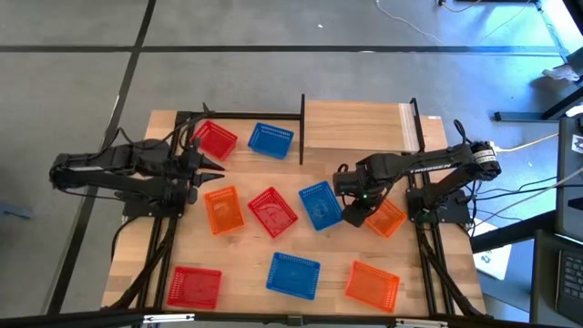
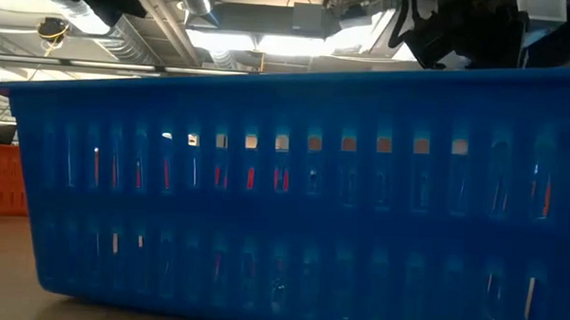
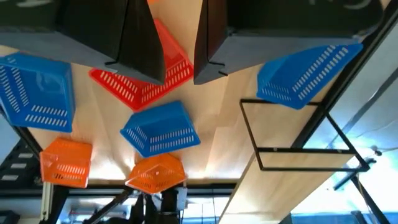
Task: Stack baskets on shelf by color
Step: Put the top right orange bin on the shelf
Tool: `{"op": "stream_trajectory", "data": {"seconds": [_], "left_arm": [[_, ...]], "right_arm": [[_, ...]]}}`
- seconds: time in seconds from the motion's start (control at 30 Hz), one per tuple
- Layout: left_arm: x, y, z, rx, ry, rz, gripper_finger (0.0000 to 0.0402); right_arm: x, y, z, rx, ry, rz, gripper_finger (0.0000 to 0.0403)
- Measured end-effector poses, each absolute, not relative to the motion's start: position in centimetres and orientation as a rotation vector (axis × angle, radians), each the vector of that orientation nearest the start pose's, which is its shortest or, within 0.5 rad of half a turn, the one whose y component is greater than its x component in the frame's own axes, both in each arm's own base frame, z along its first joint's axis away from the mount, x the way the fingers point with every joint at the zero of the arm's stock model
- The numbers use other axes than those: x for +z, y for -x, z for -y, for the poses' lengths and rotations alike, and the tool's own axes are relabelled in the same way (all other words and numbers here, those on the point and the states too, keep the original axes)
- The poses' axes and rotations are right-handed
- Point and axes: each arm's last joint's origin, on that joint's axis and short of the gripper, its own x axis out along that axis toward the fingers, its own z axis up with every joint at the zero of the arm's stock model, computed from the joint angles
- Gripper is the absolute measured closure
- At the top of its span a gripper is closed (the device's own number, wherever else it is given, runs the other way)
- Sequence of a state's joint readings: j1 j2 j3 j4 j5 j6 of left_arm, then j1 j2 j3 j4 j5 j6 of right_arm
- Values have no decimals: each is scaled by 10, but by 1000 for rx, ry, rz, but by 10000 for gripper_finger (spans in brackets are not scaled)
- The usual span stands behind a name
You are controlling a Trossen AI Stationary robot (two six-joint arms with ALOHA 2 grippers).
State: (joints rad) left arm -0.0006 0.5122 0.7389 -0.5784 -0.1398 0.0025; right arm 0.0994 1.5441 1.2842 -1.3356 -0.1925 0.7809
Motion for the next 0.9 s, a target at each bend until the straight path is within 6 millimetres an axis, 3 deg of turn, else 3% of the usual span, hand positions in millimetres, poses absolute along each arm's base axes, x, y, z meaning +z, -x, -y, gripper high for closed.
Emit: {"op": "stream_trajectory", "data": {"seconds": [0.13, 0.33, 0.47, 0.9], "left_arm": [[325, -111, -4, 137, -29, -387, 324], [339, -119, -4, 135, -40, -425, 324], [340, -122, -4, 135, -41, -439, 324], [339, -122, -4, 135, -41, -441, 324]], "right_arm": [[257, -263, -32, -402, -647, -1639, 273], [219, -257, -33, -448, -687, -1753, 267], [203, -258, -34, -394, -732, -1725, 267], [196, -257, -32, -420, -688, -1693, 267]]}}
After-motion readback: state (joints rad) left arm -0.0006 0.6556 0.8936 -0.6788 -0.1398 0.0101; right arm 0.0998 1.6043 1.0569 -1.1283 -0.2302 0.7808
